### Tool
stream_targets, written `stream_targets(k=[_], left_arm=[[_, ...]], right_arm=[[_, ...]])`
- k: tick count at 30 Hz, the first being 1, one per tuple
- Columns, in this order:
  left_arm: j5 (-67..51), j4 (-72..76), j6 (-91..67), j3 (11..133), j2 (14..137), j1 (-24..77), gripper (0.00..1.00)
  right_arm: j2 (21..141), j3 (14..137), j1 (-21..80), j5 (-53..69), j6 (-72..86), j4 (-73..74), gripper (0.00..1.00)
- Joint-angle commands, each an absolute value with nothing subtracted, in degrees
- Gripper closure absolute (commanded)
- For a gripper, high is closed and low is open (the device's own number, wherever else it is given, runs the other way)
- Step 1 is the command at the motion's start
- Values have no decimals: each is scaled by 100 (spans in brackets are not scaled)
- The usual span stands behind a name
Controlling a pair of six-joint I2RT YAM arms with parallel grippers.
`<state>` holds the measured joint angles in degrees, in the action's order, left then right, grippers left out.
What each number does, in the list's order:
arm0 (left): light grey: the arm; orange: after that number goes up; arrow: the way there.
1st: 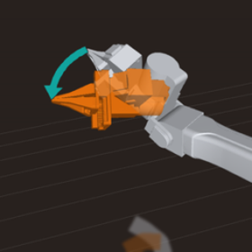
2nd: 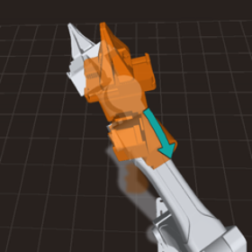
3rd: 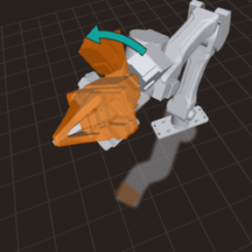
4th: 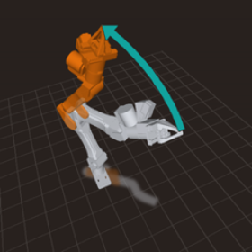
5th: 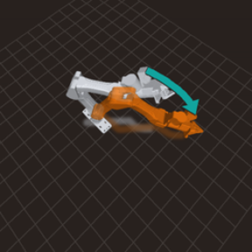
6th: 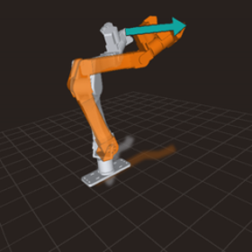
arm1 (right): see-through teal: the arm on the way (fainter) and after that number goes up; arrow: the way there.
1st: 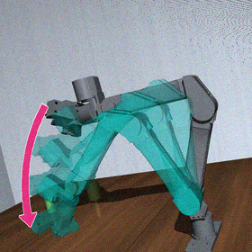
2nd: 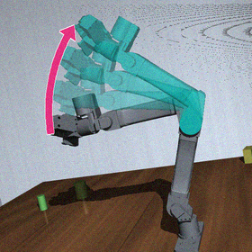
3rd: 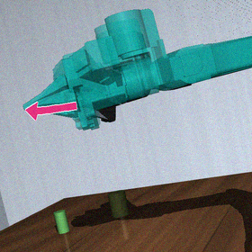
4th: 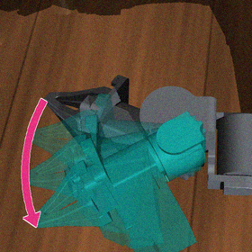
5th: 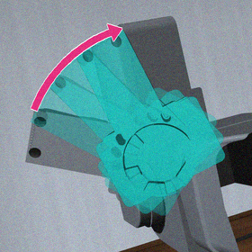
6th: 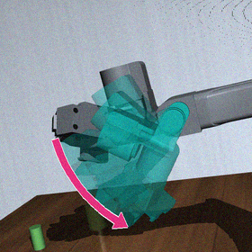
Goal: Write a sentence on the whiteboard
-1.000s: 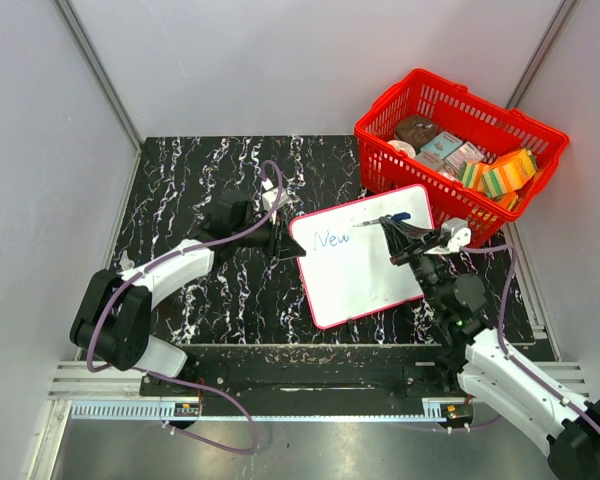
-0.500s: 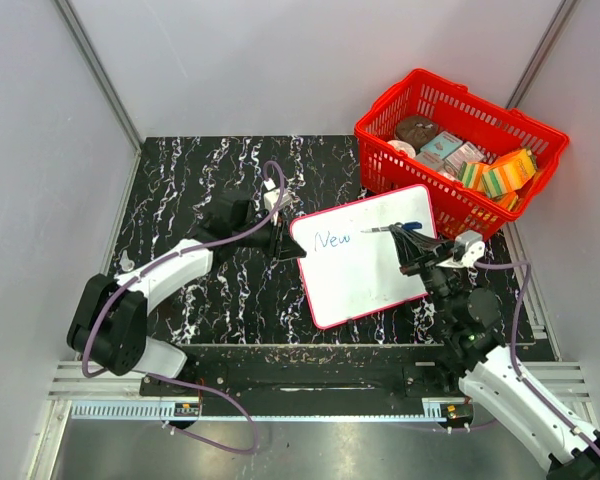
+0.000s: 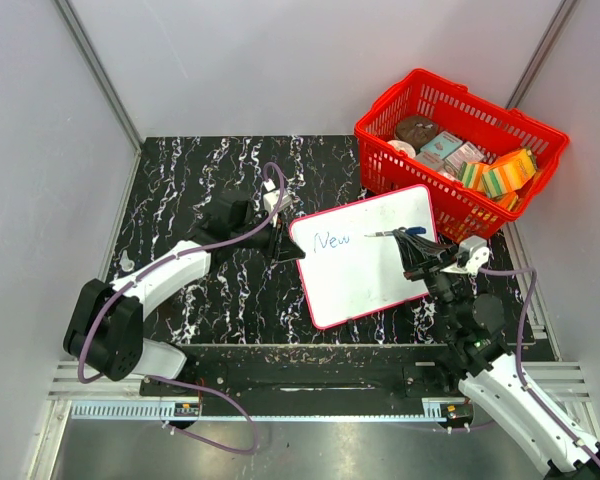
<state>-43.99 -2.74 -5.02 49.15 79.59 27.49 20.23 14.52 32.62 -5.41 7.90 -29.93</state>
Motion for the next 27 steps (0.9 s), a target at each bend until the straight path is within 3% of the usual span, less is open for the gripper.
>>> stream_targets(k=[1, 27], left_arm=[[-3595, -712, 562, 4755, 7980, 2830, 100], [-3524, -650, 562, 4658, 7954, 2883, 100]], right_arm=[[2057, 1503, 3243, -519, 703, -2953, 100], [2997, 1793, 3243, -1282, 536, -3595, 100]])
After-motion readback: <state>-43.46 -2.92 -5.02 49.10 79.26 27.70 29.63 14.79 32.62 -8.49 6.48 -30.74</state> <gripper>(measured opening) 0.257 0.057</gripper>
